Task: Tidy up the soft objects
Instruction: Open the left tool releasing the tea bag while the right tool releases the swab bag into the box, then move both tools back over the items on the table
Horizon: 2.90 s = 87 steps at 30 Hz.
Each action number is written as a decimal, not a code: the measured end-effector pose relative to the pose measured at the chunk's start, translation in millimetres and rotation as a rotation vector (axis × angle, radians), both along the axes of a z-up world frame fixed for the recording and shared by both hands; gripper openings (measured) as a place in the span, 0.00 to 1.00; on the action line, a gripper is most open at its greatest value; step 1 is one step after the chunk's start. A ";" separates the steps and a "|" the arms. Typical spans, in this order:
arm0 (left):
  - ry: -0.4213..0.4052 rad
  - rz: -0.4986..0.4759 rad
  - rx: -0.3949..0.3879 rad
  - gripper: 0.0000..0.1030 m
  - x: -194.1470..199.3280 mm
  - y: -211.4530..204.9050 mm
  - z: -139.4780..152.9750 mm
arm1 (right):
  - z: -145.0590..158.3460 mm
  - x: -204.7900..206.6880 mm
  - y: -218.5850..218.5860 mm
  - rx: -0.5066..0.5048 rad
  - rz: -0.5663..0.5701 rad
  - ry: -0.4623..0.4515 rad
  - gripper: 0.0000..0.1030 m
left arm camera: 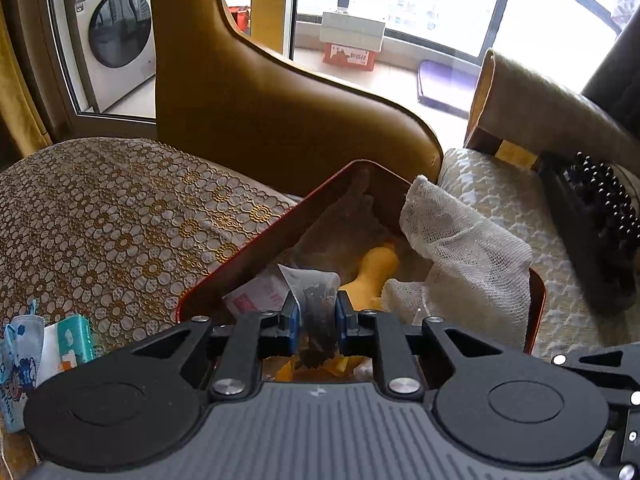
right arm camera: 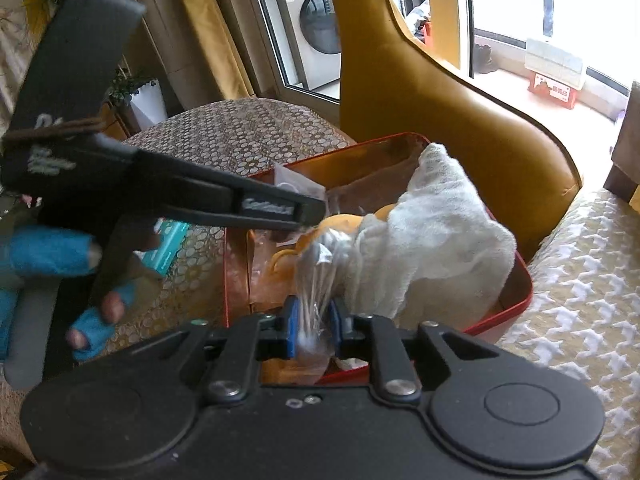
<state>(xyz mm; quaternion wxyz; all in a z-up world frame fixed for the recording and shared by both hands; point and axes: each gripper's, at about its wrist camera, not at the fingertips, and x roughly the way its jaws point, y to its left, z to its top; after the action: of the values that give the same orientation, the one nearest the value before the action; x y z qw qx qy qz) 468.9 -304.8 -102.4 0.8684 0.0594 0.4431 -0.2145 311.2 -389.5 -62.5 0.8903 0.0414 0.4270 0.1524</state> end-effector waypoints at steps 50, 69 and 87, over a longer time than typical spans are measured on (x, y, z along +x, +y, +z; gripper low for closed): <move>-0.189 0.037 -0.108 0.66 -139.5 144.0 115.9 | 89.2 -90.2 64.3 0.059 0.029 -0.175 0.70; -0.198 0.143 -0.121 0.87 -162.3 273.5 139.2 | 103.5 -98.6 138.9 0.061 0.132 -0.254 0.93; 0.048 0.345 -0.145 0.97 -54.7 342.4 98.6 | 78.5 -26.5 190.7 -0.024 0.255 -0.165 0.97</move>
<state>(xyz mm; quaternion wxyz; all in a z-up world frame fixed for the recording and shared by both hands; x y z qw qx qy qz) 414.2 37.7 -3.8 0.8834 -0.0853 0.4509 -0.0950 284.7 -198.8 16.0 0.8963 -0.0365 0.3558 0.2622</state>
